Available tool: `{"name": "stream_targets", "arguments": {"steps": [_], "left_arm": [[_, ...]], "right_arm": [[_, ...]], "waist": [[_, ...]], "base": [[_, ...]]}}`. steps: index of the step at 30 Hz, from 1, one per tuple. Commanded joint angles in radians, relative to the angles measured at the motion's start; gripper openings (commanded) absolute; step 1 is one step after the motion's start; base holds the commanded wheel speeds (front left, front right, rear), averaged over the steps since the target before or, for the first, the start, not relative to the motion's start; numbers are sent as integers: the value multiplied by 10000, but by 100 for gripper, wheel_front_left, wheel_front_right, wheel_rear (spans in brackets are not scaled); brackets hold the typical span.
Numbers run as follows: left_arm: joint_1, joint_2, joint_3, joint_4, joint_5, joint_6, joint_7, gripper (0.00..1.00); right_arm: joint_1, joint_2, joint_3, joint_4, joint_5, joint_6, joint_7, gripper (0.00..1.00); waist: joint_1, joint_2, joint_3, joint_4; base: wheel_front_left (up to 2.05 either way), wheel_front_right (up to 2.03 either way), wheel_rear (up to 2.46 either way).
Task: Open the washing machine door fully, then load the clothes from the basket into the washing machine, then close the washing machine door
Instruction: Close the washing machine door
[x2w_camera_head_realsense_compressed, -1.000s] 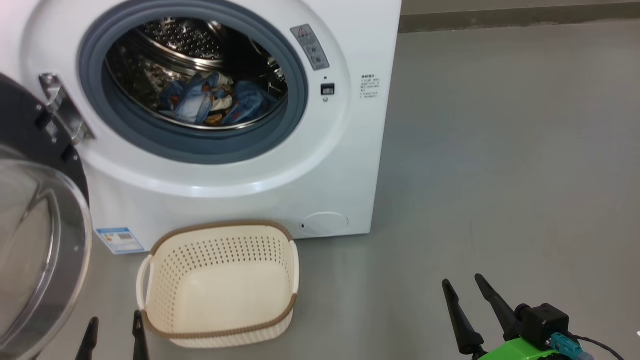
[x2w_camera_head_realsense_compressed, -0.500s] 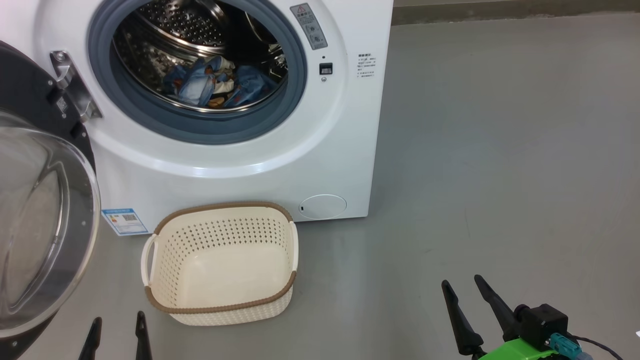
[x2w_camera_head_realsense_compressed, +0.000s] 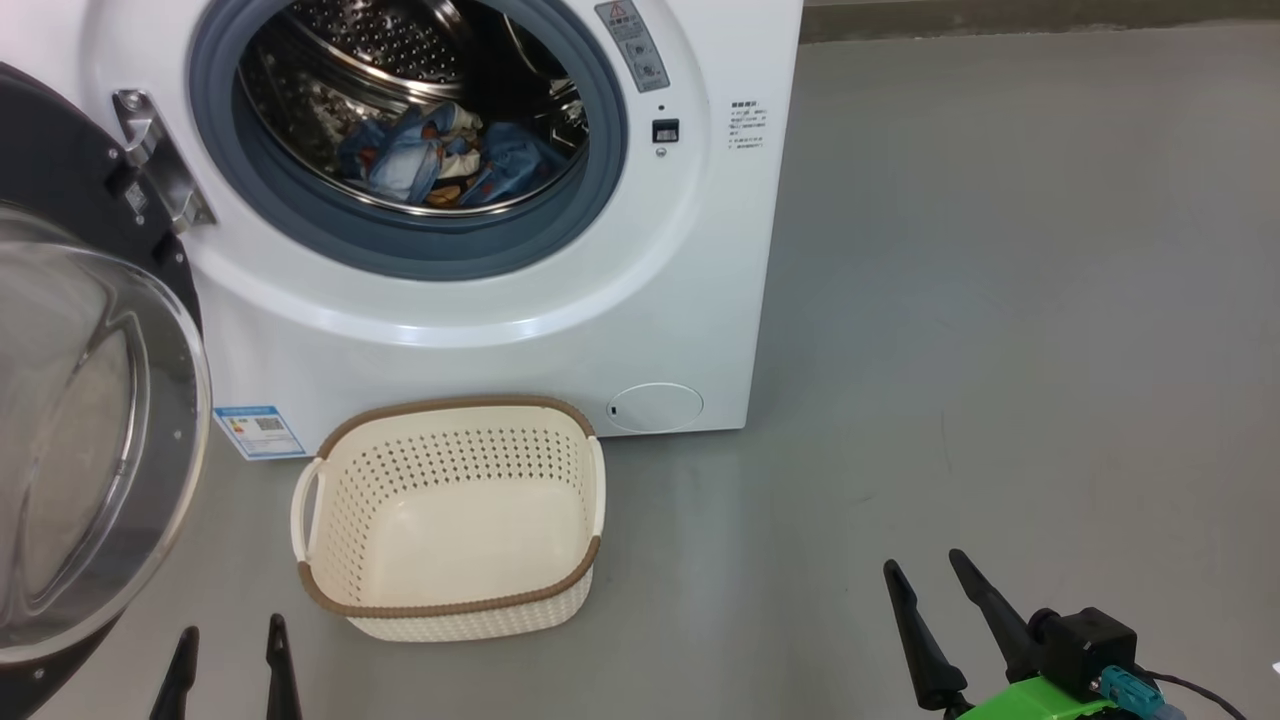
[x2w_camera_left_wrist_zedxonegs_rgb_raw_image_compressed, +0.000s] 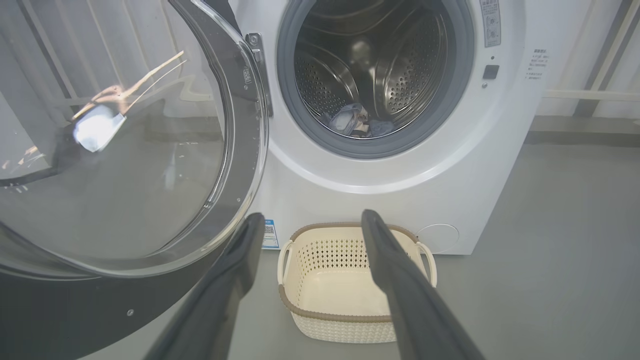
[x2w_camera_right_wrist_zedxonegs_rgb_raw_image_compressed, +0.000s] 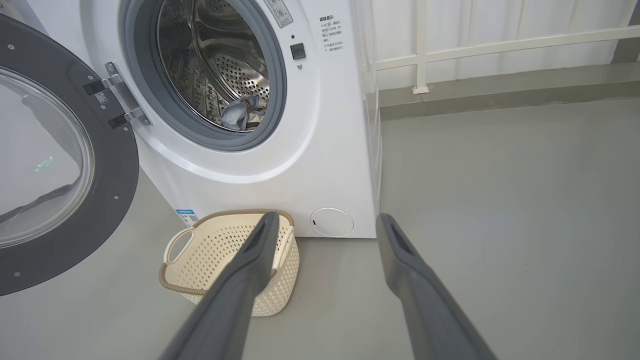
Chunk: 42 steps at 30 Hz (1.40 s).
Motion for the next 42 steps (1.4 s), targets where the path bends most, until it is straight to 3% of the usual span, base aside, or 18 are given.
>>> {"name": "stream_targets", "arguments": {"steps": [1,25,33,42], "left_arm": [[-487,42,357,-232,-24,8,-55,100],[-481,41,105,-330,-122,207,-55,100],[-416,41,127,-353,-177,248,-55,100],[-172,41,75,-392,-214,343,-55,100]], "right_arm": [[-180,-12,248,-237,-48,16,-120,100],[-171,6,182,-221,-106,16,-120,100],[-137,-34,201,-207,-138,16,-120,100],[-14,-82,273,-152,-130,16,-120,100]], "waist": [[1,-1,17,17],[1,-1,23,327],[1,-1,-102,765],[1,-1,-334,1697]], "base": [[0,0,0],[0,0,0],[0,0,0],[0,0,0]]}}
